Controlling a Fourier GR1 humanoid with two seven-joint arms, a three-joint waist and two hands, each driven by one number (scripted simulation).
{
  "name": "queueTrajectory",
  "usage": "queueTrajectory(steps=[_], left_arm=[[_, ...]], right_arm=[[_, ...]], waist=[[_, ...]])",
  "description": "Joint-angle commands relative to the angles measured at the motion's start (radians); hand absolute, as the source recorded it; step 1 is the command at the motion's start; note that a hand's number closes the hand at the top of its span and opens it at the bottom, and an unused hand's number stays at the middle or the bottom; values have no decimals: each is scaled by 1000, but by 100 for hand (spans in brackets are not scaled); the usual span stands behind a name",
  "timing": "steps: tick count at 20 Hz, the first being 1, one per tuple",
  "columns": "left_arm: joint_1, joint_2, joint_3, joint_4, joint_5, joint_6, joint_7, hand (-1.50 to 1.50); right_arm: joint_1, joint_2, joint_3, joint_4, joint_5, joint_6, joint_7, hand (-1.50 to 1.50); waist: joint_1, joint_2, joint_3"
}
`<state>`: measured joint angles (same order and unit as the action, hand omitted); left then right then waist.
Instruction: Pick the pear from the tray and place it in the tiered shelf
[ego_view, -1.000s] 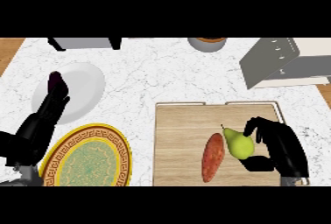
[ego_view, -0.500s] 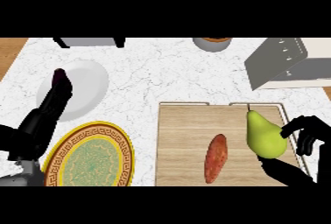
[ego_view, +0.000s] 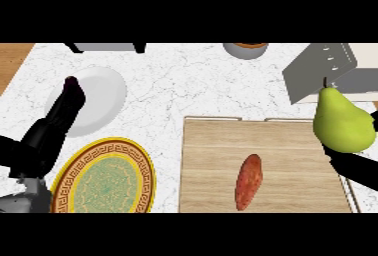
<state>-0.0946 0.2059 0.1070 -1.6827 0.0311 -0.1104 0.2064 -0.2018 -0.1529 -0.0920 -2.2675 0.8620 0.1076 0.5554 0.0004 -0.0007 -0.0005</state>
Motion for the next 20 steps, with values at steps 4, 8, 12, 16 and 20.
queueTrajectory(steps=[4, 8, 12, 16, 20], left_arm=[[34, -46, -45, -2, -56, 25, -40, 0], [28, -25, -36, 6, -36, -4, -27, 0], [26, -32, -29, -15, -19, -3, -20, 0], [-37, -7, 2, 7, 2, -13, 27, 0], [3, -15, -9, -26, -24, 6, -8, 0]], right_arm=[[-303, -62, -155, 258, -121, -33, 5, 150], [-332, 64, -212, 232, -341, -92, -1, 150], [-443, 113, -322, 285, -560, -179, -21, 150], [-476, 38, -396, 430, -679, -172, -89, 150], [-301, -349, -233, 408, -85, -4, -164, 150]], waist=[[14, 3, 1], [15, 3, 2], [19, 3, 3], [5, 3, 1], [12, 20, -8]])
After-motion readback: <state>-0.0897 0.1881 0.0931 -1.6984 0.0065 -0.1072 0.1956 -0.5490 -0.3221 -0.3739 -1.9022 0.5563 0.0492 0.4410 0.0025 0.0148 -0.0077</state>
